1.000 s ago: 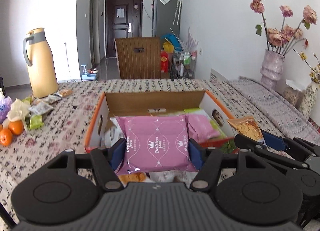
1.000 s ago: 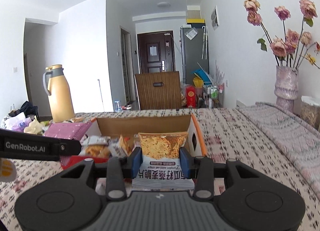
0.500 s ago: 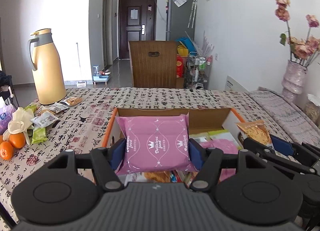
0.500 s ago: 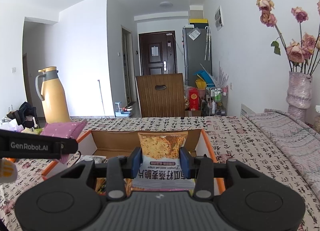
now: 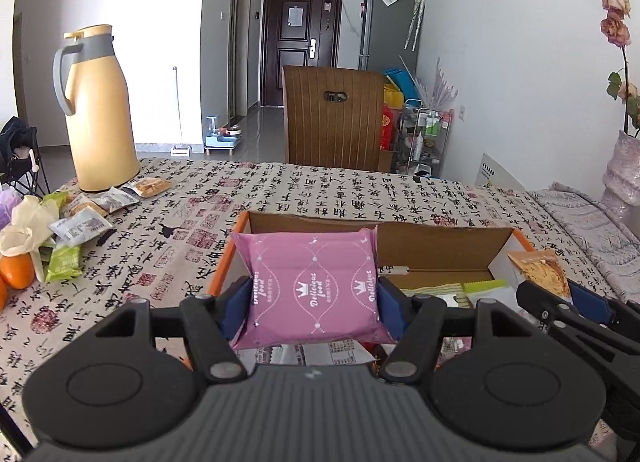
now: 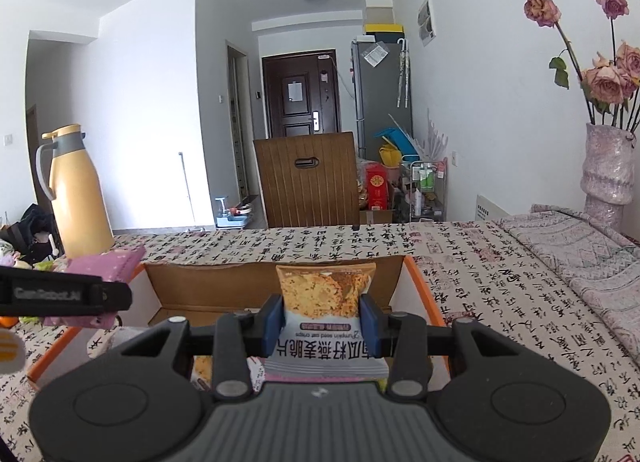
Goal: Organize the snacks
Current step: 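Carry both packets over the box and open both grippers to drop them, then withdraw both grippers from the box back toward the snack pile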
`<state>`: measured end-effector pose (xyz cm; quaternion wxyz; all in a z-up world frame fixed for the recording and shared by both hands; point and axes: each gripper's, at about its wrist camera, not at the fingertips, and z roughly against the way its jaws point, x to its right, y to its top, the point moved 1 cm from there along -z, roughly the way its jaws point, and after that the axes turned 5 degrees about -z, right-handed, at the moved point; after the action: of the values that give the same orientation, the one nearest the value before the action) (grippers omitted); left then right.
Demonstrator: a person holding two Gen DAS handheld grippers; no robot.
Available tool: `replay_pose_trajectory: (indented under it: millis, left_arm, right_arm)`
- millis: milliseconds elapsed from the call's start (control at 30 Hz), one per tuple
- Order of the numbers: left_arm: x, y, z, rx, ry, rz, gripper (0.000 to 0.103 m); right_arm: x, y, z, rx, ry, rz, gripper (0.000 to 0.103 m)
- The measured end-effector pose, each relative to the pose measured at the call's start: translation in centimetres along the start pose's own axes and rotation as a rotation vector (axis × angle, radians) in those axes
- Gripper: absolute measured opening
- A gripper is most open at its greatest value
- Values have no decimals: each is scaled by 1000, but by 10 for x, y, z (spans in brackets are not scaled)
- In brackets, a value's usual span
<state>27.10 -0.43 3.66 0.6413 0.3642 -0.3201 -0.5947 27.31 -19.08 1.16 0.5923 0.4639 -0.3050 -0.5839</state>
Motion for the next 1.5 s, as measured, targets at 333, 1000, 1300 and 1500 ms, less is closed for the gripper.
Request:
replay_pose_trajectory:
  millis: [333,1000,1300,1500]
  left_arm:
    - [3,-14,-17,-38,-41,-22,70]
    - [-4,-12,-2,20,-21,28,103]
    - [-4,-4,14,46,-9,39,103]
    - [-7,0,36,80,-8,47,103]
  right_arm:
    - [1,-11,-11,-56,21,8,42]
    - [5,-13,-1,-38,-15,-20,103]
    - [2,-4,9,-17,-30,-11,103]
    - [-2,2,25,-10,-15,-15,103]
